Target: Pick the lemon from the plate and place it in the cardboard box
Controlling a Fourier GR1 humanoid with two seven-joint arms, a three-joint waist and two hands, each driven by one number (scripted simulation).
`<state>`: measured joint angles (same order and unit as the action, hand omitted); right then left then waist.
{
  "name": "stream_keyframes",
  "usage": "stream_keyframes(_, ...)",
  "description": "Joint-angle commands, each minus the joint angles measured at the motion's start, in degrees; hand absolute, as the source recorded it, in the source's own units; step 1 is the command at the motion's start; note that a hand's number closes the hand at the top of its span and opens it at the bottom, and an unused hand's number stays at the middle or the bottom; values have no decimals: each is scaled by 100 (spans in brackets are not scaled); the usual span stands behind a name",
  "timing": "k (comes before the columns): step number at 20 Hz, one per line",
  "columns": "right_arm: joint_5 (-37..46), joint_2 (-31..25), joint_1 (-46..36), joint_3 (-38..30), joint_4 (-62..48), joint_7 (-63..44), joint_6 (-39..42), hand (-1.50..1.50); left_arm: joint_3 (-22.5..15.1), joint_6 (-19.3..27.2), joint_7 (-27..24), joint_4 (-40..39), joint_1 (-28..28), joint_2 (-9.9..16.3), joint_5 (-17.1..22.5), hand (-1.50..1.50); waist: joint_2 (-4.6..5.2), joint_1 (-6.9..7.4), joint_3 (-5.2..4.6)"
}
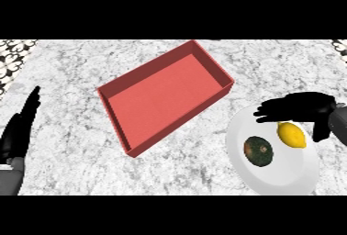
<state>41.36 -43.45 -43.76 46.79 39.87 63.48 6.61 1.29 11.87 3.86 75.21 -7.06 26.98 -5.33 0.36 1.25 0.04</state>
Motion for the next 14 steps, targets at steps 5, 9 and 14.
stream_keyframes(5,-240,-231,57,134,280,1398,431,-150,83,-38,-89,-56,35,-40,-13,0,-11,-65,-6)
stream_keyframes(9,-53,-594,262,232,982,887,377,-150,69,-7,32,1,110,-139,-92,0,-47,-153,-8)
stream_keyframes(14,368,-262,574,146,665,409,-9,-150,186,-136,-66,215,317,-165,-77,0,-34,-93,-4)
